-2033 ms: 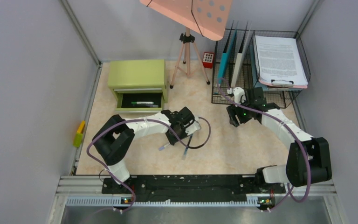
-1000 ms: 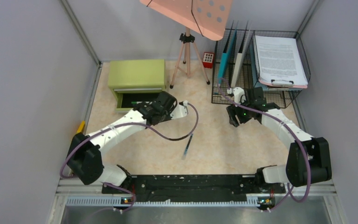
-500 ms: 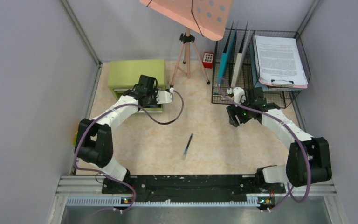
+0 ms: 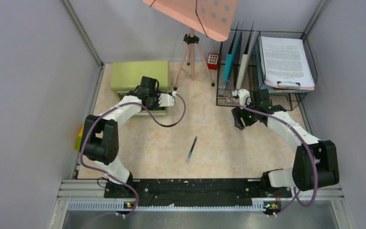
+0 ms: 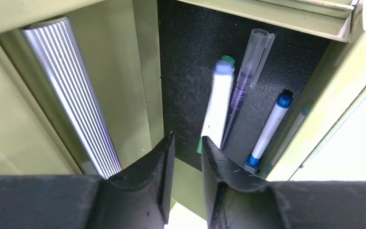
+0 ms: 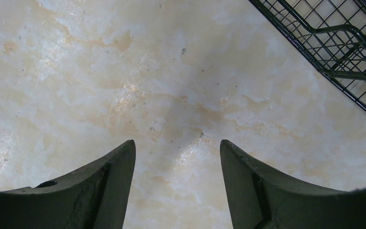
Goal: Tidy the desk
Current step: Place the stationery in the drawer, then pick up the stationery from the center of the board.
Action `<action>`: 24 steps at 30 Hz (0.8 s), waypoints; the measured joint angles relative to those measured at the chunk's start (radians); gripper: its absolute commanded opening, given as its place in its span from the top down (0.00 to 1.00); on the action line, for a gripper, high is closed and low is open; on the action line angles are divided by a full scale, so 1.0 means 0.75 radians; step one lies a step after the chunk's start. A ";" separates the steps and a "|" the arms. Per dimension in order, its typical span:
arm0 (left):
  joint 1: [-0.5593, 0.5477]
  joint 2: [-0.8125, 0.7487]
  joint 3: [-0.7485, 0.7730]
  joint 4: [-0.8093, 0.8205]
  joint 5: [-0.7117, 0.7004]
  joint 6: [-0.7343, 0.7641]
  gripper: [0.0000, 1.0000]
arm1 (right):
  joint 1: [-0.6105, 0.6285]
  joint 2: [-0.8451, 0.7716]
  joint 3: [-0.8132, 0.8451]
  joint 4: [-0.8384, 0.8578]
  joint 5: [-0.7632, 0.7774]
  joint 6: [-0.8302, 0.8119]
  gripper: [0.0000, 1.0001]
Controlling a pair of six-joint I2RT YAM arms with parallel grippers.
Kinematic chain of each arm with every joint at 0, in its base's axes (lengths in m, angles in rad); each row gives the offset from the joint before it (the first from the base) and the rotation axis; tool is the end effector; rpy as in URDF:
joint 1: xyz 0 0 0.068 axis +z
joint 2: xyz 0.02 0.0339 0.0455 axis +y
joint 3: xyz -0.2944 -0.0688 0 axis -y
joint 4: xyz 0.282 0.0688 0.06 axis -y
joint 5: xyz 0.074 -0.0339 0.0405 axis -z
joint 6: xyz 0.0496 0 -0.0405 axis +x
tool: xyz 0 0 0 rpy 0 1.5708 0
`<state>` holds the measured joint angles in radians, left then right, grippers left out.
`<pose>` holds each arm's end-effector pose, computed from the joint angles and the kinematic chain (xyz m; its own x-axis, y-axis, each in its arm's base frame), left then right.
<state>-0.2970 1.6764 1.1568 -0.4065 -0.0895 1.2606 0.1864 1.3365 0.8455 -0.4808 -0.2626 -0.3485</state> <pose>0.3836 -0.1128 0.2197 -0.0046 0.9933 -0.1154 0.8011 0.0728 0.5941 0.2898 0.0678 0.2191 -0.6526 -0.4587 -0.6031 -0.5805 0.8142 0.0090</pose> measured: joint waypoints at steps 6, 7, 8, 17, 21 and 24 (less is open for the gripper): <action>0.000 -0.001 0.000 0.005 0.015 -0.013 0.59 | 0.000 0.000 0.000 0.000 0.000 0.000 0.35; 0.000 -0.005 0.000 0.005 0.020 -0.020 0.58 | 0.000 0.000 0.000 0.000 0.000 0.000 0.35; 0.000 -0.012 0.000 0.004 0.024 -0.032 0.56 | 0.000 0.000 0.000 0.000 0.000 0.000 0.35; -0.011 -0.284 -0.001 -0.044 0.162 -0.294 0.21 | 0.000 0.000 0.000 0.000 0.000 0.000 0.35; -0.037 -0.450 -0.024 -0.052 0.257 -0.496 0.12 | 0.000 0.000 0.000 0.000 0.000 0.001 0.35; -0.047 -0.542 -0.049 -0.063 0.338 -0.652 0.05 | 0.000 0.000 0.000 0.000 0.000 0.001 0.35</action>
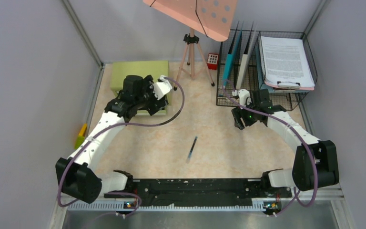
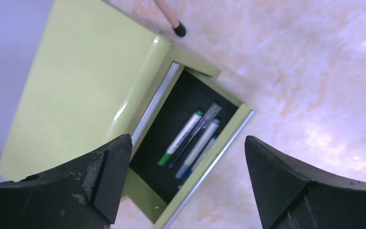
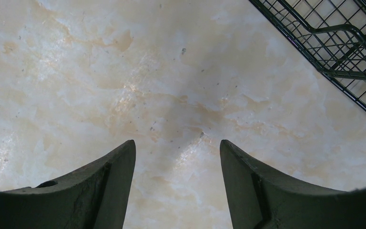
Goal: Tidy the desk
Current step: Pick up the stationery from the center of the board.
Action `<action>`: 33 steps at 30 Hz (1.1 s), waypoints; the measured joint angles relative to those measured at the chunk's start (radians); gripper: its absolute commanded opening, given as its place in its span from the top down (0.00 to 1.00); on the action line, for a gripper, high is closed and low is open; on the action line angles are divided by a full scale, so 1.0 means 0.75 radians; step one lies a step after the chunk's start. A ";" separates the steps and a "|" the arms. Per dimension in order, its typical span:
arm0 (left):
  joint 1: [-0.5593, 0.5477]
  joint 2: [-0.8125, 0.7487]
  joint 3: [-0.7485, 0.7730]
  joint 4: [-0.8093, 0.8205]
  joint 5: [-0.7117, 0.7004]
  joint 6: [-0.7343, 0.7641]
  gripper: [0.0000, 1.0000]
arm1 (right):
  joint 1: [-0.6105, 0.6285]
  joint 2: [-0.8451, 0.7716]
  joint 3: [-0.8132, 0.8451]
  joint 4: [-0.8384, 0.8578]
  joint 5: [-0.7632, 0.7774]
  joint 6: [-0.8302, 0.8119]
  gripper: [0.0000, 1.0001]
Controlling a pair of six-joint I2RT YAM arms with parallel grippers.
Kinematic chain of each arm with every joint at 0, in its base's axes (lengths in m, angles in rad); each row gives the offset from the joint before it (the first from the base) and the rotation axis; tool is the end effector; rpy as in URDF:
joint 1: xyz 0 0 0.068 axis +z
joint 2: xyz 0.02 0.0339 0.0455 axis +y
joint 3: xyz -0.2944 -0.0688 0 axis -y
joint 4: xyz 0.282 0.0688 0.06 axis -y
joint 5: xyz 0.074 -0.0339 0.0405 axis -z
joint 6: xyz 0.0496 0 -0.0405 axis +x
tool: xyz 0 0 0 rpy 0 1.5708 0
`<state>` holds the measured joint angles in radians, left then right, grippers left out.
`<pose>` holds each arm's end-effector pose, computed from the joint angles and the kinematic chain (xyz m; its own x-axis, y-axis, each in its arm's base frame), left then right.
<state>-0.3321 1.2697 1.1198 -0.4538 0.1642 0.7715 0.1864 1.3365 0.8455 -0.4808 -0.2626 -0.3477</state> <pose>0.3015 -0.1125 0.3421 -0.0718 0.7523 -0.6548 0.6959 0.5081 0.5074 0.2898 0.0678 0.2191 -0.6530 -0.4580 -0.6031 -0.5800 0.8145 0.0095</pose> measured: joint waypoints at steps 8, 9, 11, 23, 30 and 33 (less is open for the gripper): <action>-0.011 -0.095 -0.005 -0.044 0.184 -0.347 0.03 | 0.000 -0.015 0.000 0.001 0.016 0.001 0.35; -0.019 -0.096 -0.005 -0.055 0.202 -0.382 0.03 | 0.000 -0.021 0.000 0.001 0.019 0.002 0.35; -0.065 -0.087 -0.005 -0.093 0.229 -0.440 0.03 | 0.000 -0.032 0.000 0.001 0.025 0.002 0.34; -0.486 0.194 -0.046 -0.107 0.229 -0.651 0.03 | 0.000 -0.038 -0.001 0.004 0.082 0.005 0.28; -0.554 0.439 -0.034 -0.081 0.179 -0.826 0.04 | 0.000 -0.064 -0.001 0.020 0.095 0.006 0.24; -0.584 0.474 -0.025 -0.057 0.146 -0.903 0.04 | 0.000 -0.064 -0.001 0.030 0.098 0.006 0.23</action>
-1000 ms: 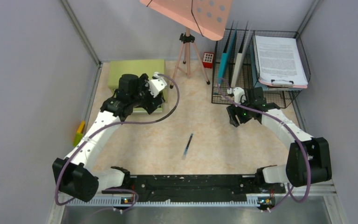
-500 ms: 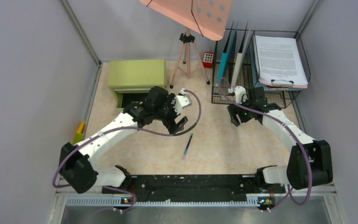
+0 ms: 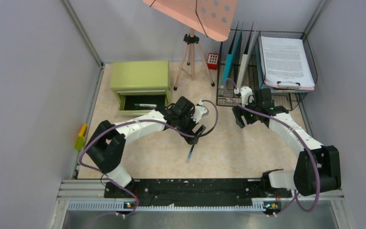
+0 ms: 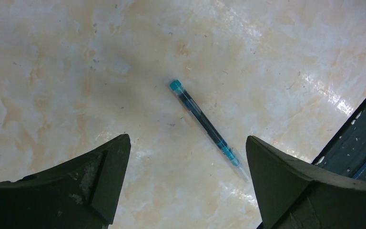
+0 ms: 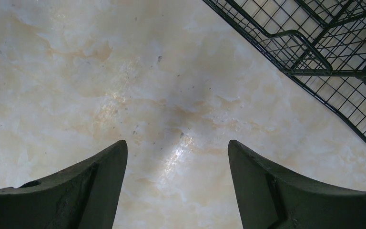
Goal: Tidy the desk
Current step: Pick up the stationery from the center of the board.
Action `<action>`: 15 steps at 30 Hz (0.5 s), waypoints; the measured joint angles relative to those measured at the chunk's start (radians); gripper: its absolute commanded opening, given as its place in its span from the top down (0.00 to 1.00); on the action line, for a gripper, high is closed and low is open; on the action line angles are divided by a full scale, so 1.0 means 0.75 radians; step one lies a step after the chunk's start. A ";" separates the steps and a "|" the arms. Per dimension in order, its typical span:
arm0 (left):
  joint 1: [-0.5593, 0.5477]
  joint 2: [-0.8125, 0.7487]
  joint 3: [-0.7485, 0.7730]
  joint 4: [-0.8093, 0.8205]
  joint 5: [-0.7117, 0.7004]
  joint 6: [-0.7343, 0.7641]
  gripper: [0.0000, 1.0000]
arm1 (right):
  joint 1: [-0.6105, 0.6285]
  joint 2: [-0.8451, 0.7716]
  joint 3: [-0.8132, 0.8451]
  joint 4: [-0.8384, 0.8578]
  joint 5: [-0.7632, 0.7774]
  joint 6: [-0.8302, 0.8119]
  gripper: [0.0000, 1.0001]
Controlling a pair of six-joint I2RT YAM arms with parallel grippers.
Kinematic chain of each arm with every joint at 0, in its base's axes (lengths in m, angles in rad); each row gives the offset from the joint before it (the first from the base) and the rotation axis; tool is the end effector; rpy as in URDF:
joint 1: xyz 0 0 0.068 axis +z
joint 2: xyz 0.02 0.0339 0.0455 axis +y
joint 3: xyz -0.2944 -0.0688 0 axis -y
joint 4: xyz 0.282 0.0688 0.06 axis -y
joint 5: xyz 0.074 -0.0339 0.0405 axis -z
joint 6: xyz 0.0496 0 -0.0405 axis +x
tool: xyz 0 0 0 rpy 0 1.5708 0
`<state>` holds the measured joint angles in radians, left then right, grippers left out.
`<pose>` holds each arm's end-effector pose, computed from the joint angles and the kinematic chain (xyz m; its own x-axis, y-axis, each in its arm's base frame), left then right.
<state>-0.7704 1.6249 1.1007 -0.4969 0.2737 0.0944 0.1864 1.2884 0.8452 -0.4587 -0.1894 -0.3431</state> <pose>0.2588 -0.2699 0.2144 -0.5364 0.6470 -0.5418 0.8261 0.5340 -0.1802 0.2877 0.0638 0.2332 -0.6262 -0.4543 -0.6337 -0.5388 0.8396 -0.0695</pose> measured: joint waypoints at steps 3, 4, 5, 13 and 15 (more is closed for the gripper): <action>-0.025 0.039 0.033 0.006 -0.034 -0.054 0.04 | 0.000 0.000 0.000 0.003 0.001 0.001 0.22; -0.034 0.061 0.057 0.002 -0.048 -0.075 0.05 | 0.000 0.000 0.000 0.004 0.001 0.001 0.22; -0.042 0.084 0.080 -0.003 -0.058 -0.092 0.05 | 0.000 0.000 0.000 0.004 0.001 0.001 0.22; -0.101 0.229 0.197 -0.077 -0.178 -0.186 0.18 | 0.000 0.001 0.000 0.003 0.001 0.001 0.21; -0.131 0.235 0.197 -0.096 -0.234 -0.193 0.24 | 0.000 0.001 0.000 0.003 0.001 0.000 0.21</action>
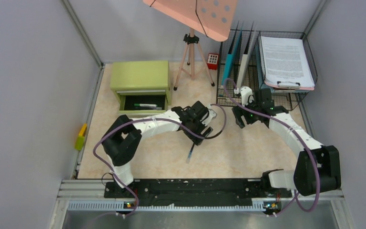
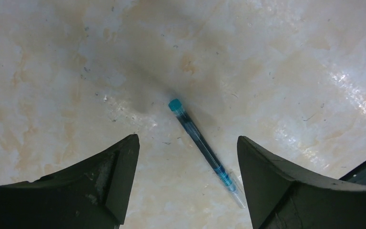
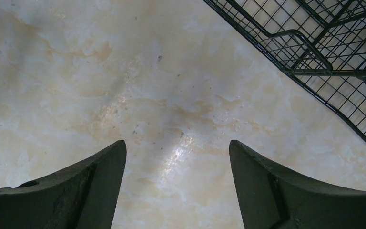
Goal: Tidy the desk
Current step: Pick up the stationery from the center of the board.
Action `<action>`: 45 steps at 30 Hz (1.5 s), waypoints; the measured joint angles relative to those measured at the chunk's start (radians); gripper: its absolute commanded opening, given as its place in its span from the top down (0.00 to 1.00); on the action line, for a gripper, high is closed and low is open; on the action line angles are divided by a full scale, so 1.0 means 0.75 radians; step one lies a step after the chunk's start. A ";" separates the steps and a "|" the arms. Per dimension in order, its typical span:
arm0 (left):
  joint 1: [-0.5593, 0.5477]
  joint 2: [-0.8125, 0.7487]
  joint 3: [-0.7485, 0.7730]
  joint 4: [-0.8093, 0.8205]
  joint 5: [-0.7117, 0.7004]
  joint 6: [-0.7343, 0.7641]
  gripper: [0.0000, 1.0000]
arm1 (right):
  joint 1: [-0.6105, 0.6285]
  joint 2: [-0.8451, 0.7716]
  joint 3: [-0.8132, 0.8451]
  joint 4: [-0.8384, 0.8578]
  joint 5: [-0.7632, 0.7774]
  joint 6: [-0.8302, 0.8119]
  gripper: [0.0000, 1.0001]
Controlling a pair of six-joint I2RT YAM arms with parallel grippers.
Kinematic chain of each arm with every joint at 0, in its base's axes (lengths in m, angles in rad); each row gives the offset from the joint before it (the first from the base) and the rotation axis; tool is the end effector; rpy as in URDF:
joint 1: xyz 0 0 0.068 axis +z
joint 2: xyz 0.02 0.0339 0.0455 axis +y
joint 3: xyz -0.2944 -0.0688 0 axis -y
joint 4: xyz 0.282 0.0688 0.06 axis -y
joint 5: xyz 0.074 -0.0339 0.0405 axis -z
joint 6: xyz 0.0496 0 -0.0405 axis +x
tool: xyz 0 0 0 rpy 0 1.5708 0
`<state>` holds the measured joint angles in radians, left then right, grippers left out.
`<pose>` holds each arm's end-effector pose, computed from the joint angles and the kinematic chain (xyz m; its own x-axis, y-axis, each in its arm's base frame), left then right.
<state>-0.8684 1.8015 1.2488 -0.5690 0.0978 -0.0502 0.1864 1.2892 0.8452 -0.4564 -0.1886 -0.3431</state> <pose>0.2627 -0.3179 0.1920 -0.6207 0.6561 -0.4292 0.7568 0.6443 -0.1096 0.2880 0.0638 0.2332 -0.6254 -0.4542 -0.6345 -0.5383 0.8398 -0.0707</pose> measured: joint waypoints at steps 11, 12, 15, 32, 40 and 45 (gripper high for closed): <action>-0.083 0.055 -0.007 -0.021 -0.157 0.002 0.47 | 0.000 0.001 0.000 -0.001 -0.006 0.000 0.21; -0.083 0.066 -0.012 -0.021 -0.160 0.002 0.47 | 0.000 0.001 0.000 -0.001 -0.008 0.000 0.21; -0.082 0.082 -0.028 -0.022 -0.169 0.005 0.49 | 0.000 0.001 0.000 -0.001 -0.011 0.000 0.21; -0.076 0.098 0.003 -0.075 -0.179 0.123 1.00 | 0.000 0.021 0.000 -0.001 -0.025 0.000 0.22; -0.049 0.076 0.013 -0.197 -0.263 0.319 1.00 | 0.000 0.021 0.000 -0.001 -0.027 0.000 0.22; -0.045 -0.069 0.013 -0.275 -0.385 0.493 1.00 | 0.000 0.028 0.001 -0.001 -0.032 0.000 0.22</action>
<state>-0.9020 1.7496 1.2587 -0.7750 -0.1905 0.3199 0.1864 1.3102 0.8455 -0.4572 -0.2127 -0.3431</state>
